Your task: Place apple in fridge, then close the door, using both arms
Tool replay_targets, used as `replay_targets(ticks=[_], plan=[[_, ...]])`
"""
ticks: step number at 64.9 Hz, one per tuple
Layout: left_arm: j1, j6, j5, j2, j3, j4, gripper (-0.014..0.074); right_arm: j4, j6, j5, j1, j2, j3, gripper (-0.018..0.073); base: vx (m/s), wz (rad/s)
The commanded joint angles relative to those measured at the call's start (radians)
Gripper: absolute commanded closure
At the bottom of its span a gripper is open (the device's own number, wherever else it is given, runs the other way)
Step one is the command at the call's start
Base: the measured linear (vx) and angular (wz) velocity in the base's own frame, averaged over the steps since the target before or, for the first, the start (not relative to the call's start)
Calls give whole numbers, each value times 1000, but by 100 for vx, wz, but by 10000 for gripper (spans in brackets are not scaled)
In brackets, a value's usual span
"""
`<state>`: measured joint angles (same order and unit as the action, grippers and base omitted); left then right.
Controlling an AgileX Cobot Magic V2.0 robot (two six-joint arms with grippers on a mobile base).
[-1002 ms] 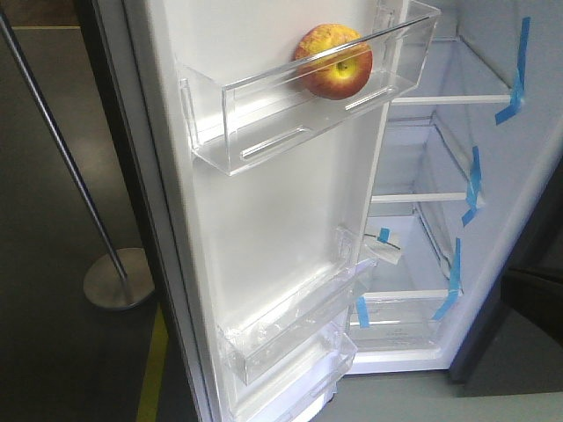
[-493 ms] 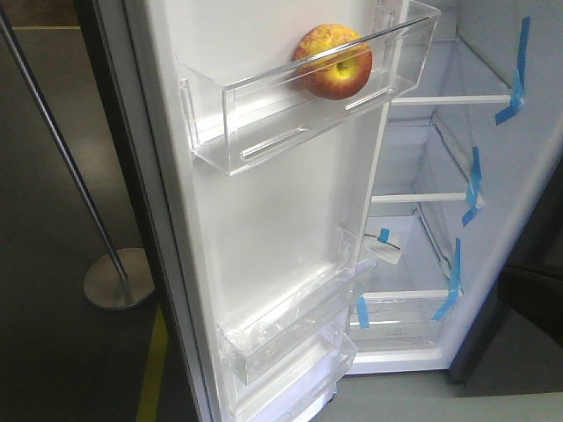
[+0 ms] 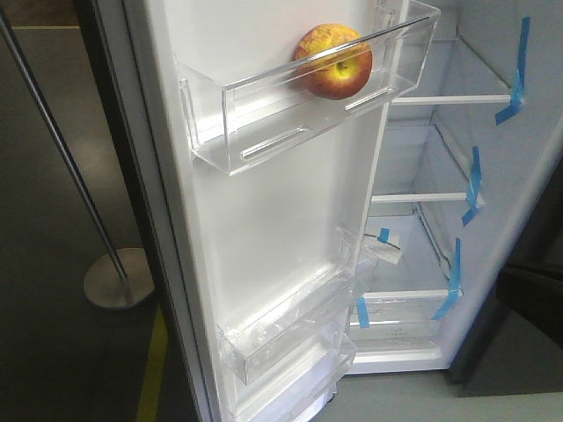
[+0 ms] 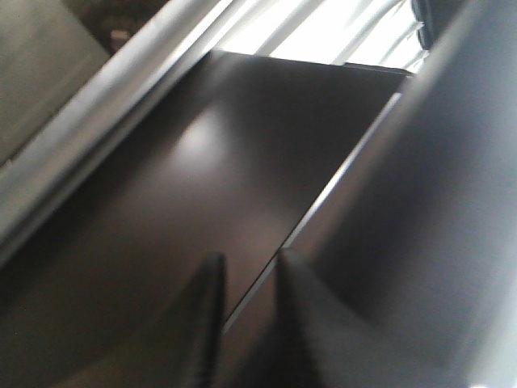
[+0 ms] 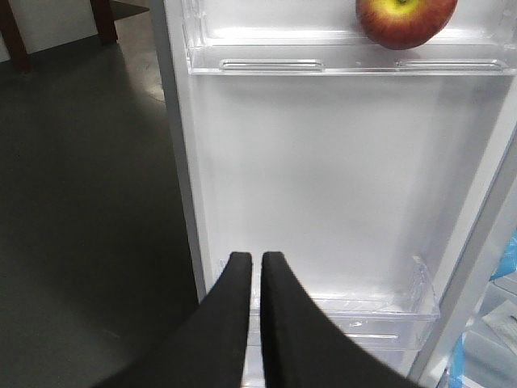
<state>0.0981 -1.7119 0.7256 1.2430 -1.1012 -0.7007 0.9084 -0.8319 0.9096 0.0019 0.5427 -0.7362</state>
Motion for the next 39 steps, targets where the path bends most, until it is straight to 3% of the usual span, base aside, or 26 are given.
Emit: replay_targets(ticks=[1,12,23,39], plan=[[1,-64,63,50,-88,15,283,51,-3,-50,-5,5,-20,478,0,0],[-2,-134,121,146,-170,-65,155,55,-4,-50,-5,5,-20,344,0,0],[-51,-224,141,222,-245,-166,150,58,-4,-46,-5,5,-20,210,0,0],[-108,-240,146,286,-299,-173,150,95,-4,-47,-5,5,-20,181,0,0]])
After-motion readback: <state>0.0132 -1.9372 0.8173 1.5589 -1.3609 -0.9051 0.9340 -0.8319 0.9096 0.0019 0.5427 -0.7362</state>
